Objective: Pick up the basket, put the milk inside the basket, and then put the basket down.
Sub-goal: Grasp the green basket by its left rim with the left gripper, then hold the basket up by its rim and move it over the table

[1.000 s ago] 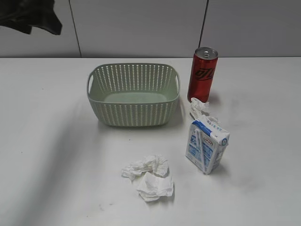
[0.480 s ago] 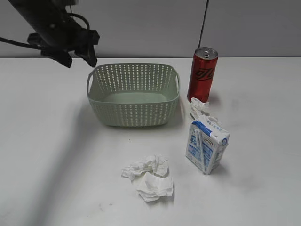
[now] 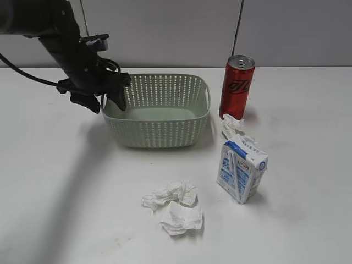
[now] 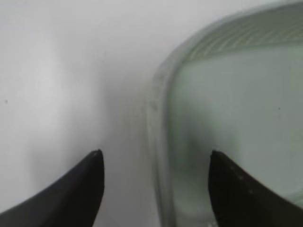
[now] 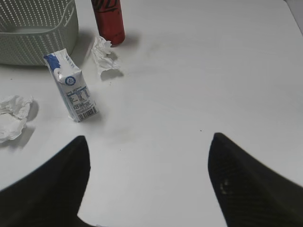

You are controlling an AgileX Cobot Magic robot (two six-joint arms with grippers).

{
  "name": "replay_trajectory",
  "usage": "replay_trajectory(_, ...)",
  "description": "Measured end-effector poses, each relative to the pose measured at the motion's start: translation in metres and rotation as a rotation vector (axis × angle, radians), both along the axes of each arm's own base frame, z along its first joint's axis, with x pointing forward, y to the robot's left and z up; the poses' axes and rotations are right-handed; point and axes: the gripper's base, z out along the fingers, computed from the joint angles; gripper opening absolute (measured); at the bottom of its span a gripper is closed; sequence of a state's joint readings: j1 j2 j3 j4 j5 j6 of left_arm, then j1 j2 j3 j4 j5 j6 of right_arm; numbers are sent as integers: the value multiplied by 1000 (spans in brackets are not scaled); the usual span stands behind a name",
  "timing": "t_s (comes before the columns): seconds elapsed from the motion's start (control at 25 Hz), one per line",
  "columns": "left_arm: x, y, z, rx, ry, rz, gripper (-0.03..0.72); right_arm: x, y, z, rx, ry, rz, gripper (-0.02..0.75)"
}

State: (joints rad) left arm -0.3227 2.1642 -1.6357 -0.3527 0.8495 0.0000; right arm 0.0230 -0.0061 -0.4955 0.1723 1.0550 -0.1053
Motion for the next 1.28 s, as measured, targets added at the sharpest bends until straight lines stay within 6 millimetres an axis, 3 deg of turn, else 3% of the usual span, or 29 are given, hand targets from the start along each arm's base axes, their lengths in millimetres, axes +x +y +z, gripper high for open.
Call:
replay_trajectory(0.12,2,-1,-6,-9,0,11,517,0,0,0,1,0,0,589)
replay_trajectory(0.24,2,-1,-10,-8,11,12,454,0,0,0,1,0,0,589)
replay_trajectory(0.56,2,-2,-10,-13,13,14,70,0,0,0,1,0,0,589)
replay_trajectory(0.64,1,-1,-11,-7,30,7,8,0,0,0,1,0,0,589)
replay_trajectory(0.88,-3,-1,6,-23,29,37,0,0,0,0,1,0,0,589)
replay_trajectory(1.28,-31,9,96,-65,-44,62,0,0,0,0,2,0,-1,589)
